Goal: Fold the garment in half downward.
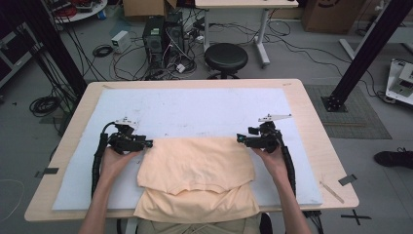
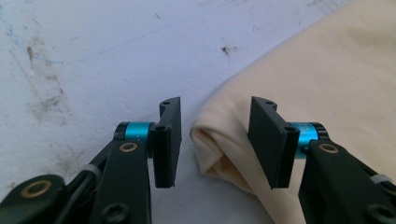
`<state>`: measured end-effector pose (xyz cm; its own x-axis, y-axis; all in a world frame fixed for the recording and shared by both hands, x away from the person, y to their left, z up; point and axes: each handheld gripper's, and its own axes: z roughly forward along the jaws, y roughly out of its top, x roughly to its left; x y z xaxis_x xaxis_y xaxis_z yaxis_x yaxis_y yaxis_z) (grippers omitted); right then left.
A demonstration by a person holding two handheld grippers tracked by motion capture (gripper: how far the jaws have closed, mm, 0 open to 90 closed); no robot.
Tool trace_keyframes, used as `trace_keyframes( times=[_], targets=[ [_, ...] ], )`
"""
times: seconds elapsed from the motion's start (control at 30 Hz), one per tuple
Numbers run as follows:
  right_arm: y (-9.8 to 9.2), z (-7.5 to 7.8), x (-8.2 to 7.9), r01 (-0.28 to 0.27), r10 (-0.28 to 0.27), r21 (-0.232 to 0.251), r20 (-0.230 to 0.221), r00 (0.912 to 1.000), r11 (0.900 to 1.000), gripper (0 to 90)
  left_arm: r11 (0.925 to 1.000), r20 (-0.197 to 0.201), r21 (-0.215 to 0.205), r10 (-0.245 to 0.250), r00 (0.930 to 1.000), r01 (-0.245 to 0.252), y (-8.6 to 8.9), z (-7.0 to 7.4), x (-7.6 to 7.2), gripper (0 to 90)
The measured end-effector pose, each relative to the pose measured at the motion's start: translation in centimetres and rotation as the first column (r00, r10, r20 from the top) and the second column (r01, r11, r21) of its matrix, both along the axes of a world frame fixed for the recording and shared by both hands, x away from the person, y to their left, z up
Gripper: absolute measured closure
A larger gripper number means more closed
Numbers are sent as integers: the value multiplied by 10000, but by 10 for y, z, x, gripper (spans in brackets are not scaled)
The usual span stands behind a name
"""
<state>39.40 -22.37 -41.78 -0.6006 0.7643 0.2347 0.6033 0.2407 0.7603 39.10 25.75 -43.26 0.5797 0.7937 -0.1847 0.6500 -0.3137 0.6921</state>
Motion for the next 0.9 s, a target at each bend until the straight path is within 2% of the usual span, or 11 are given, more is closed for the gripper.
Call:
trace_keyframes(
  times=[0.13, 0.37, 0.43, 0.53, 0.57, 0.6, 0.63, 0.7, 0.77, 0.87, 0.9],
  targets=[
    [-3, -5, 8, 58, -56, 124, -222, 9997, 9999, 340, 9996, -179, 121, -246, 9995, 248, -2, -5, 1, 607],
    [-1, -17, 21, -69, 57, -156, -715, 9974, 9999, 350, 9987, -69, 42, -504, 9987, 505, -3, -6, 0, 724],
    [1, -23, 24, -271, 234, -322, -1112, 9935, 9991, 381, 9981, 37, 112, -602, 9982, 602, -5, -6, -1, 758],
    [6, -27, 25, -593, 525, -481, -1317, 9899, 9971, 482, 9979, 83, 128, -637, 9979, 636, -5, -6, -1, 774],
    [6, -27, 25, -593, 525, -481, -1317, 9899, 9971, 482, 9979, 69, 83, -645, 9979, 644, -4, -6, -1, 774],
    [9, -26, 23, -780, 690, -729, -1199, 9904, 9943, 599, 9980, 68, 57, -627, 9980, 627, -4, -7, -1, 779],
    [11, -26, 23, -1034, 946, -664, -1251, 9876, 9924, 671, 9980, 97, 70, -629, 9980, 628, -4, -7, -2, 781],
    [14, -26, 21, -1167, 1073, -716, -1232, 9866, 9906, 706, 9979, 177, 124, -633, 9978, 631, -5, -7, -3, 783],
    [19, -24, 18, -1226, 1119, -1112, -978, 9889, 9862, 782, 9978, 236, 206, -633, 9977, 628, -6, -6, -3, 789],
    [20, -23, 17, -1217, 1125, -1306, -757, 9908, 9839, 805, 9975, 241, 356, -616, 9978, 607, -7, -5, -2, 794],
    [20, -22, 18, -1013, 929, -1453, -634, 9937, 9842, 813, 9979, 236, 459, -466, 9986, 454, -10, -4, 0, 800]
  ],
)
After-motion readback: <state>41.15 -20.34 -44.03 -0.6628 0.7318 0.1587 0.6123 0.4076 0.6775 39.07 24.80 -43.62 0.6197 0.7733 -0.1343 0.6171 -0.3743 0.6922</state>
